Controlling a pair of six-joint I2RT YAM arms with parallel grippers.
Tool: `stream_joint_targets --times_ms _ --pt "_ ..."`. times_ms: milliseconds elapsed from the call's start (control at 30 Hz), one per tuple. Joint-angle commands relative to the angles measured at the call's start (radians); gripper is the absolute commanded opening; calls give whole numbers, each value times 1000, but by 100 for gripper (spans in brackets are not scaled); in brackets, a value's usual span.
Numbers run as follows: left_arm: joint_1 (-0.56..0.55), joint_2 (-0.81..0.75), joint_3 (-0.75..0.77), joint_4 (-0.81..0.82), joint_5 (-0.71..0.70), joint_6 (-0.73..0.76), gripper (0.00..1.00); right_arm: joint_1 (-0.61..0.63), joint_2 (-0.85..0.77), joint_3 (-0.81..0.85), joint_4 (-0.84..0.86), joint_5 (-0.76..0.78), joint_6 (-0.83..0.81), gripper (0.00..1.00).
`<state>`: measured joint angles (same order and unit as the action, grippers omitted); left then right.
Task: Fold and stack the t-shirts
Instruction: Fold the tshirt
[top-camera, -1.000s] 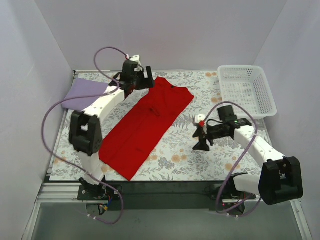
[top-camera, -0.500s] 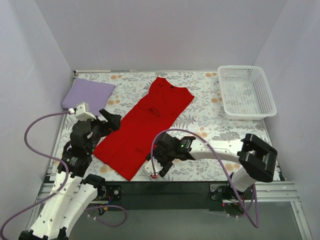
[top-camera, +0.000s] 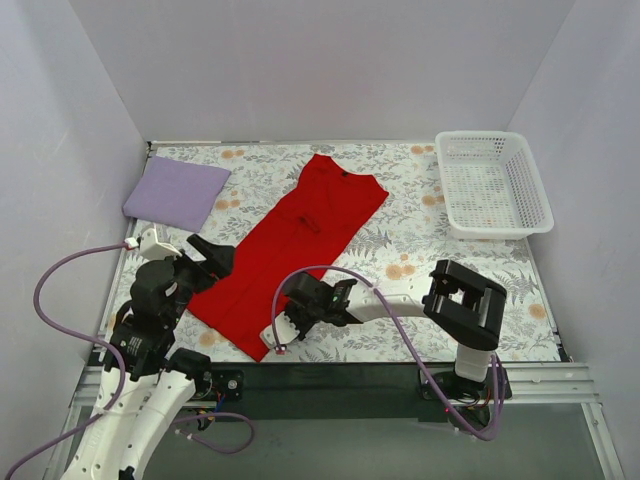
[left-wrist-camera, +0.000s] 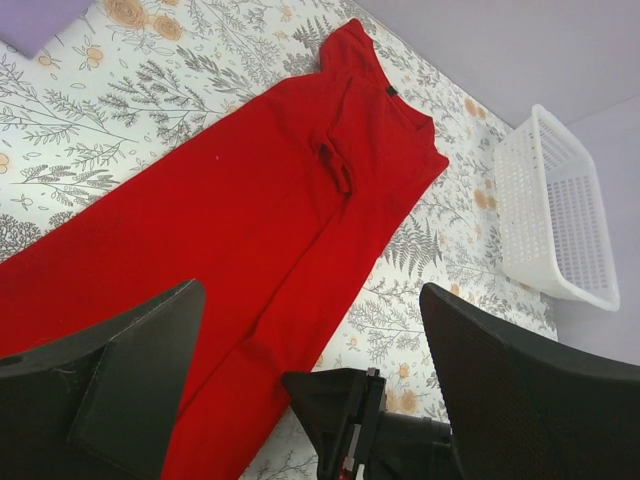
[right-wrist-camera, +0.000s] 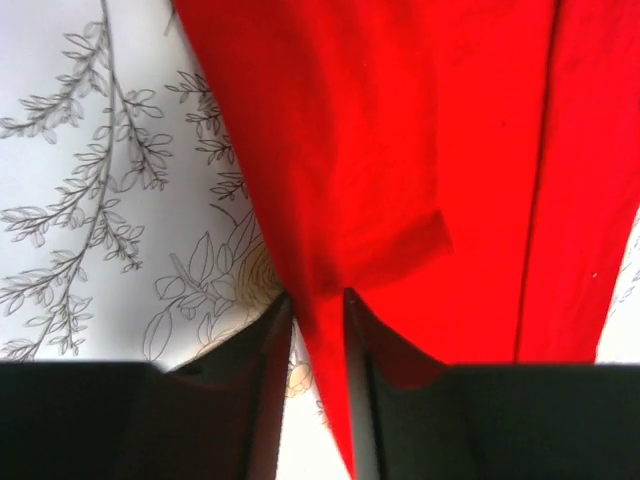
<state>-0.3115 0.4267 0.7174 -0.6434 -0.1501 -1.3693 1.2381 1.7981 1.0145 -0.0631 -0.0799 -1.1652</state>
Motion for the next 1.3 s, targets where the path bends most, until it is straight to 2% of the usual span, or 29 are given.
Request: stream_joint_targets --times_ms 0,33,133,267,433,667,767,800,900,1000,1033,1067,1100,1133,1200,1233,1267 --pt "0 -23 27 -29 0 -8 88 8 27 1 20 32 6 28" --pt "0 -31 24 -27 4 -8 88 8 24 -8 20 29 4 16" --pt "-1 -46 21 -21 24 -8 88 8 -11 -62 19 8 -4 1" --pt "-1 -37 17 -12 67 4 89 6 -124 -167 -18 -14 -60 1" --pt "0 1 -10 19 148 16 89 -25 -313 -334 -188 -78 -128 1" --pt "0 102 -70 172 326 26 89 -118 -524 -516 -325 -123 -149 2" --pt "-1 219 -87 273 411 35 89 -160 -604 -544 -388 -132 -137 23" --pt "-1 298 -82 301 452 36 88 -181 -624 -542 -423 -138 -134 39" --pt "-1 477 -38 402 492 58 87 -216 -700 -524 -483 -143 -117 62" --pt "-1 639 61 455 462 96 83 -279 -772 -508 -544 -130 -106 66" --pt "-1 755 91 459 442 105 82 -299 -789 -505 -547 -124 -102 66" --pt "-1 806 124 462 422 127 81 -322 -819 -504 -543 -112 -82 66" --pt "-1 869 155 467 399 136 80 -382 -833 -496 -531 -112 -62 66" --pt "-1 976 222 468 358 145 78 -412 -862 -493 -473 -113 -30 66" --pt "-1 1091 292 476 327 179 76 -506 -887 -481 -399 -115 123 67" --pt "0 1145 377 475 319 190 75 -537 -905 -478 -355 -122 187 68" --pt "0 1260 416 475 322 200 74 -602 -911 -473 -277 -127 249 69"
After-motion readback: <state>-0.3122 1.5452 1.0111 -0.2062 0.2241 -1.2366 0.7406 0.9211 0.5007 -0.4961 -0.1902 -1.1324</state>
